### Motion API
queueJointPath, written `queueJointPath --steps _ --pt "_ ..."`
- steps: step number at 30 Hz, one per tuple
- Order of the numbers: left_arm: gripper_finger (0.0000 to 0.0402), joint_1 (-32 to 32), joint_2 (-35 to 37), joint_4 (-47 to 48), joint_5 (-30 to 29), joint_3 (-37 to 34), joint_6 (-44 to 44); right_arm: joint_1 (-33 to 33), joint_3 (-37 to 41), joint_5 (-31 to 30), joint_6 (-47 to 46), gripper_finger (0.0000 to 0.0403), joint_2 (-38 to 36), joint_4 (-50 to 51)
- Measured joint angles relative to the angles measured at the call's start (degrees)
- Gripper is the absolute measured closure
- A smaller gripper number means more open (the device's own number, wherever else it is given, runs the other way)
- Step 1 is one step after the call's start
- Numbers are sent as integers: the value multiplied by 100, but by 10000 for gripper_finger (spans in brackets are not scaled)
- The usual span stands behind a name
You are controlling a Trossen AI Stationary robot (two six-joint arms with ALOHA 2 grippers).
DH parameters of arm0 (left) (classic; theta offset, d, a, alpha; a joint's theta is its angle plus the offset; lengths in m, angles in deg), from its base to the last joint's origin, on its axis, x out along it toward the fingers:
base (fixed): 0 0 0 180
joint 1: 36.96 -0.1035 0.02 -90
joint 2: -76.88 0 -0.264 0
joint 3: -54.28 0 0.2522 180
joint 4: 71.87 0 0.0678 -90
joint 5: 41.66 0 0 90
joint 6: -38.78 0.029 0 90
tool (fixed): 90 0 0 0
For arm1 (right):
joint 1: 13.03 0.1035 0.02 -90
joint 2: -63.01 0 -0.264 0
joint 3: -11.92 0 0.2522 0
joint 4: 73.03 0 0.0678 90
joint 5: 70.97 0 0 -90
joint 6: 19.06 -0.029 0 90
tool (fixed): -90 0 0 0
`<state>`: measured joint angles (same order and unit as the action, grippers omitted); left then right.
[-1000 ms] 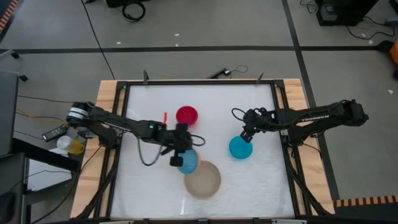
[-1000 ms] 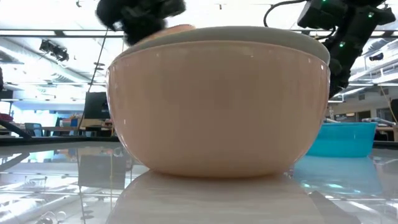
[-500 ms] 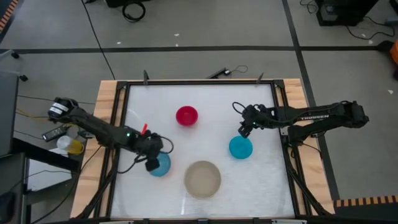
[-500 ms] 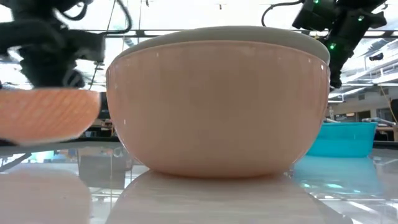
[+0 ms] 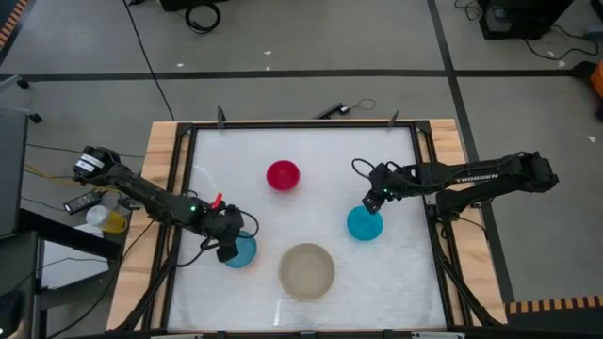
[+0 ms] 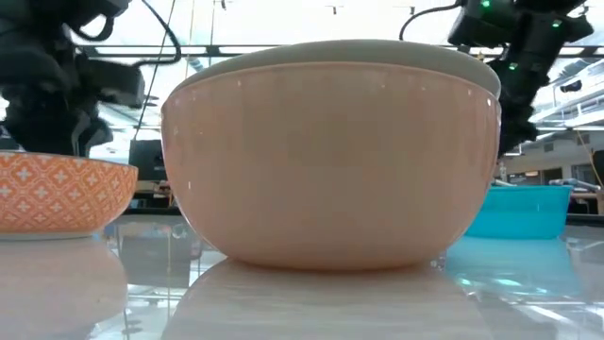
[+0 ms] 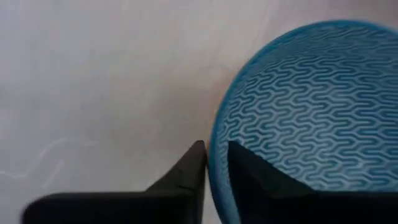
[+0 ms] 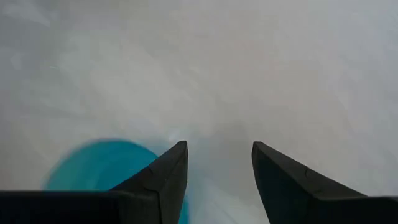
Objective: Nest bowls inside each other
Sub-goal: Stack the blue patterned bowl on top of the gray bowl, then stack the blue transparent bowl on top of the gray bowl
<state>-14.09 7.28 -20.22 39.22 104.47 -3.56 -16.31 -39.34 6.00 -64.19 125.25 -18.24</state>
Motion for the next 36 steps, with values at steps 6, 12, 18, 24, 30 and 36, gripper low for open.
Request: queueJointPath --steps 6,12,18,24,30,36 --pt "244 -147 12 867 -309 436 400 501 0 -314 -1005 217 17 724" --pt "216 -295 233 801 -848 732 1412 817 0 -204 -1338 217 102 733" --pt "222 -497 639 685 -1156 1021 1937 1096 0 -184 -1720 217 162 579" --pt "225 -457 921 -64 -2124 849 1844 1338 74 -213 -2080 220 630 179" --pt "225 -310 965 -2455 -2270 120 2665 1507 157 -112 -2283 247 1567 -98" --pt "225 -347 965 -2707 -2304 41 2708 1532 56 80 -2031 332 1998 -202"
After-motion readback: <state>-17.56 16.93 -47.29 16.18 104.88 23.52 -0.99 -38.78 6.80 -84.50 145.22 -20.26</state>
